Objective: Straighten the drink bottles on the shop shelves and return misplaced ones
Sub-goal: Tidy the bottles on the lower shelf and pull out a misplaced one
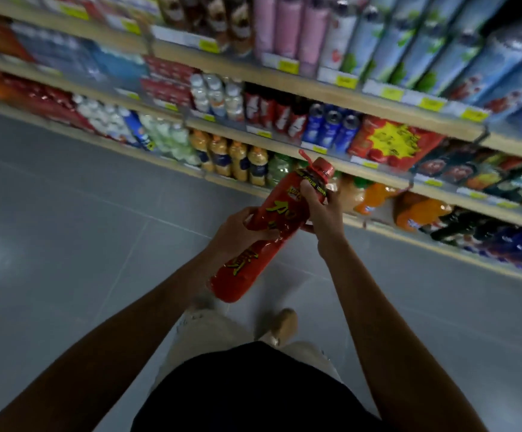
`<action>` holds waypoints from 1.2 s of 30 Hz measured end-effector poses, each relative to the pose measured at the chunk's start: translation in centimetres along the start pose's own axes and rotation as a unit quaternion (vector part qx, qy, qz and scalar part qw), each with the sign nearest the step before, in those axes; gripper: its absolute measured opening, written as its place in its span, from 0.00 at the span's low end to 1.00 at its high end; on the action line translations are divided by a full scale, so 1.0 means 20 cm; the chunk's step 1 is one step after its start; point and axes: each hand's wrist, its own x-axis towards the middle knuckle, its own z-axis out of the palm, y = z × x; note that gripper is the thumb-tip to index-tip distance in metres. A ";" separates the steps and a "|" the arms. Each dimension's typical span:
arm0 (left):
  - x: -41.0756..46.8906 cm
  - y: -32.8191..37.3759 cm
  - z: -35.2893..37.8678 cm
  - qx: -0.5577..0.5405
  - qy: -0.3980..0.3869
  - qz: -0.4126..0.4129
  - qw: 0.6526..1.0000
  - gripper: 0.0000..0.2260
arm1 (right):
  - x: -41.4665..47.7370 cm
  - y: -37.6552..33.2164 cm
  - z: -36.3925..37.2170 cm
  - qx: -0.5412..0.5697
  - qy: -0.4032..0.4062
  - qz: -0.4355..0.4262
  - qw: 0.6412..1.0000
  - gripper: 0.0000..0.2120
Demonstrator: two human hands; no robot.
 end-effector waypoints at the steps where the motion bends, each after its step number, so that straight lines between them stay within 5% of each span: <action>1: -0.04 -0.04 -0.10 -0.023 0.016 -0.006 1.000 0.24 | -0.01 -0.02 0.12 -0.016 -0.021 -0.008 1.000 0.11; 21: -0.47 -1.02 -2.20 -0.185 0.215 -0.058 0.957 0.28 | -0.31 0.13 2.69 -0.154 -0.215 -0.056 0.963 0.10; 36: -0.16 -1.47 -3.69 -0.275 0.377 -0.132 0.875 0.27 | 0.04 0.13 4.63 -0.254 -0.381 -0.067 0.887 0.29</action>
